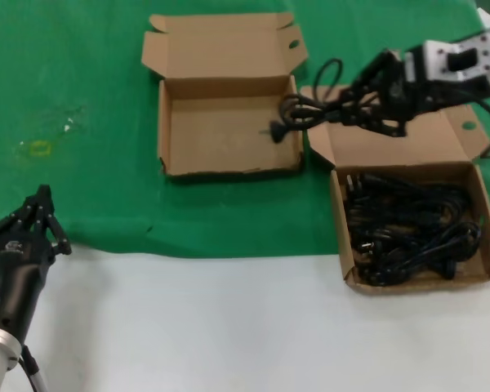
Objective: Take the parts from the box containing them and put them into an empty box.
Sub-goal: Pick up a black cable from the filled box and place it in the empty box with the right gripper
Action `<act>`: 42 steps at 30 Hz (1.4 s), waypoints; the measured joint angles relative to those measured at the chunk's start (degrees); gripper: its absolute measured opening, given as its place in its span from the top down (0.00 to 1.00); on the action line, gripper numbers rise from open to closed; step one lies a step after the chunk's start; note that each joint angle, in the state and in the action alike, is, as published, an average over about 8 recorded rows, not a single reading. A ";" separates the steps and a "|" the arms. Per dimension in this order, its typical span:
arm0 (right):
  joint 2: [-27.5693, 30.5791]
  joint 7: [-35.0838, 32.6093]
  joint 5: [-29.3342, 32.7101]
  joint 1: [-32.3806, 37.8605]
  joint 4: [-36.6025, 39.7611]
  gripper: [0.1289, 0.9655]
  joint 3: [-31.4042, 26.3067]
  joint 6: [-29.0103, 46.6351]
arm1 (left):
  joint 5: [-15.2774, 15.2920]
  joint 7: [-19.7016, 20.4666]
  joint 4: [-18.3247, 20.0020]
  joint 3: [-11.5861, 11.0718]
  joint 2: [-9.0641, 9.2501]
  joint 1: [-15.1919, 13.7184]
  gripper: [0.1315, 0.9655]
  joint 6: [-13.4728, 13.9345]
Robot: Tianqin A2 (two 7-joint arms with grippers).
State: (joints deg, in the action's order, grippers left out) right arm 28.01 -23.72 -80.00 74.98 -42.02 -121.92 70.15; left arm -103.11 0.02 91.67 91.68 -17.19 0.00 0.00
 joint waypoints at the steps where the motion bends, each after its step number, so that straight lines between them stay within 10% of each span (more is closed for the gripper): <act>1: -1.02 -0.66 -0.06 0.41 1.24 0.90 -0.06 -0.50 | 0.00 0.00 0.00 0.00 0.00 0.00 0.99 0.00; 21: -21.10 -22.60 -3.63 8.93 36.85 0.90 3.79 -14.24 | 0.00 0.00 0.00 0.00 0.00 0.00 0.99 0.00; 42: -26.92 -28.50 -5.71 6.06 41.37 0.90 7.76 -27.24 | 0.00 0.00 0.00 0.00 0.00 0.00 0.99 0.00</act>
State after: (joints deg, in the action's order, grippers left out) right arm 1.09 -52.22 -85.71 81.04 -0.65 -114.16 42.91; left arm -103.12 0.02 91.67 91.68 -17.19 0.00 0.00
